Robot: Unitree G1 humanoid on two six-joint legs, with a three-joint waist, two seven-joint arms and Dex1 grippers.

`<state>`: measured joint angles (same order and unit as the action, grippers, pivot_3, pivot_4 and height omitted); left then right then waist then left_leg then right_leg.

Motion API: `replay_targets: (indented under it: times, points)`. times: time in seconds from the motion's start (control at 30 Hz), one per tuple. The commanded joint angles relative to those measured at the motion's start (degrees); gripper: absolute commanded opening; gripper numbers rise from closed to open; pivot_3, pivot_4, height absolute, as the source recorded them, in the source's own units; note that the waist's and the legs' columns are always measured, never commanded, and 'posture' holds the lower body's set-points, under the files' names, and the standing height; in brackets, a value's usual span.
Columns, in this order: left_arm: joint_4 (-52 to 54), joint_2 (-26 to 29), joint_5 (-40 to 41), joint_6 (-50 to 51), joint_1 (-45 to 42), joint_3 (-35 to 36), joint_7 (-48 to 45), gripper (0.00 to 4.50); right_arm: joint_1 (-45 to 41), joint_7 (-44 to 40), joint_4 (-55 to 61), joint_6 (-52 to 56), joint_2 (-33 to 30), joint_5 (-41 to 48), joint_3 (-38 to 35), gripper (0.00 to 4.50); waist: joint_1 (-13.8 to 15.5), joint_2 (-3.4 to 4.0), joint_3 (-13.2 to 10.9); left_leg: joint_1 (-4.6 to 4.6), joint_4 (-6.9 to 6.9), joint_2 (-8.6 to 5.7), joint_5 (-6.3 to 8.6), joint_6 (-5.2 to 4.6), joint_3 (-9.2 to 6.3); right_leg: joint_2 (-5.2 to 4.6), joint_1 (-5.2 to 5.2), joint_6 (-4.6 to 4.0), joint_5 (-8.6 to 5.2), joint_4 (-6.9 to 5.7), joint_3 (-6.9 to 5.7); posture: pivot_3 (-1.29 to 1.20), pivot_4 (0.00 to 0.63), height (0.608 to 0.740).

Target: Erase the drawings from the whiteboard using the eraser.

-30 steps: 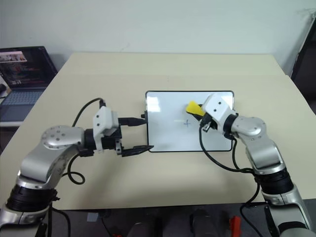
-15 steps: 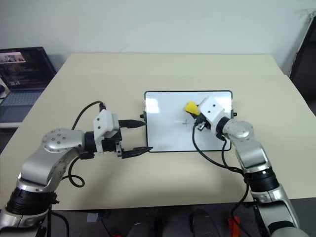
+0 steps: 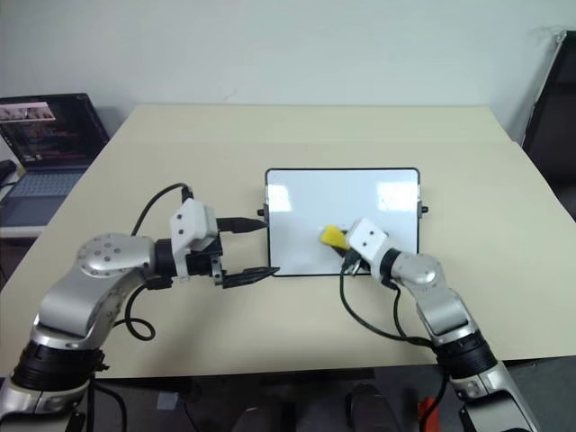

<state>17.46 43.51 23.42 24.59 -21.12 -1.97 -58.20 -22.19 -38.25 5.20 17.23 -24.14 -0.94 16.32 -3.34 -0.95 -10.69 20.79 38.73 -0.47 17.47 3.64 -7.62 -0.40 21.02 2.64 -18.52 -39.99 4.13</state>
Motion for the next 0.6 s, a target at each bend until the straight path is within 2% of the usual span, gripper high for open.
replay_targets:
  times: [0.03, 0.27, 0.4, 0.6]
  points:
    - [0.25, 0.13, -0.11, -0.89, -1.47, 0.30, -0.48, 4.50, 1.01, -0.11, -0.06, 2.12, -0.03, -0.52, 0.53, 1.12, 0.01, 0.00, 0.00, 0.00, 0.00, 0.01, 0.00, 0.00, -0.01, 0.00, 0.01, 0.00, 0.00, 0.00, -0.01, 0.00, 0.150, 0.740]
    - [-0.17, -0.09, -0.28, -1.18, -1.98, -0.04, -0.72, 4.50, -2.16, 3.72, -2.35, 0.21, 0.49, -1.81, -2.54, 1.12, -0.02, 0.01, 0.00, 0.05, -0.03, 0.03, 0.00, 0.00, -0.02, -0.02, 0.10, -0.02, 0.01, 0.00, 0.02, 0.00, 0.150, 0.740]
    - [-0.47, -0.20, -0.43, -1.59, -1.94, -0.05, -0.76, 4.50, -5.19, 8.41, -8.07, -1.98, -0.51, -4.25, -4.36, 1.12, 0.09, 0.00, 0.00, 0.05, -0.02, -0.01, -0.01, 0.01, -0.02, -0.02, 0.09, -0.03, 0.02, 0.00, 0.00, 0.00, 0.150, 0.740]
    - [-0.65, -0.35, -0.57, -1.83, -1.84, 0.09, -1.03, 4.50, -5.38, 11.51, -13.72, -6.65, -0.55, -2.72, -9.24, 1.12, 0.51, -0.01, 0.00, 0.06, -0.02, -0.04, -0.01, 0.01, -0.02, -0.03, 0.05, -0.02, 0.03, 0.01, -0.02, 0.00, 0.150, 0.740]
